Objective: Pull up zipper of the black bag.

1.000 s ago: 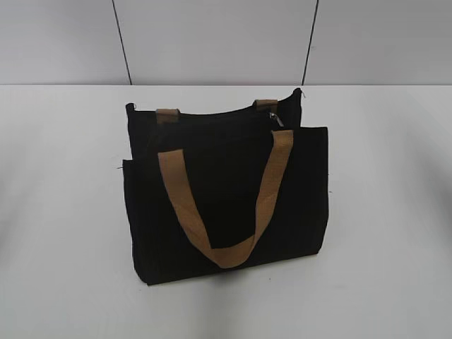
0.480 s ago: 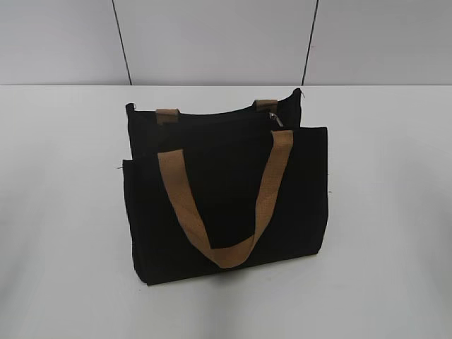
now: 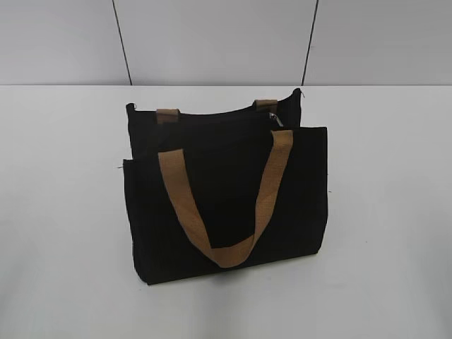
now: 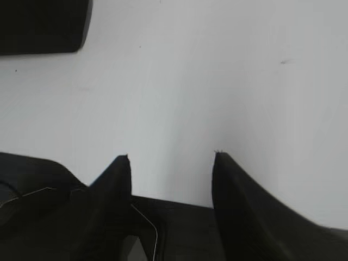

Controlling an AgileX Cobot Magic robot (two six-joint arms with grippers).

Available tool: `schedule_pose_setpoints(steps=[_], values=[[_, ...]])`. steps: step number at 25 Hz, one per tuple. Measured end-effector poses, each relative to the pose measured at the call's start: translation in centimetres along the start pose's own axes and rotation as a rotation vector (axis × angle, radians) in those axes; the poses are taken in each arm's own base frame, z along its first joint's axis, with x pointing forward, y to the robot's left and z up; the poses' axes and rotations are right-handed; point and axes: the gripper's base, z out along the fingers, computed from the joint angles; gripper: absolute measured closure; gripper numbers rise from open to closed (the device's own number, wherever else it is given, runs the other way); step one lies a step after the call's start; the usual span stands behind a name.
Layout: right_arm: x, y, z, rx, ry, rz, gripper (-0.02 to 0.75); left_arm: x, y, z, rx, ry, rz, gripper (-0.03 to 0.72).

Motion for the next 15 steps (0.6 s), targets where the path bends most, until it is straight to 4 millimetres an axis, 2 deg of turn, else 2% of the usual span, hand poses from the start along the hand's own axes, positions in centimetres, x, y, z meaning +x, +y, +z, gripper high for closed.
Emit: schedule_pose_setpoints(steps=[4,15], values=[[2.1,0.6,-0.9,-0.008,-0.016,-0.011,0.358,1.5,-0.3,-1.4,0.001,-0.047,0.001,0.225],[5.6,2.0,-4.4,0.044,-0.324,-0.069,0.358,4.5,-1.0,-4.3,-0.008,-0.256,0.024,0.236]])
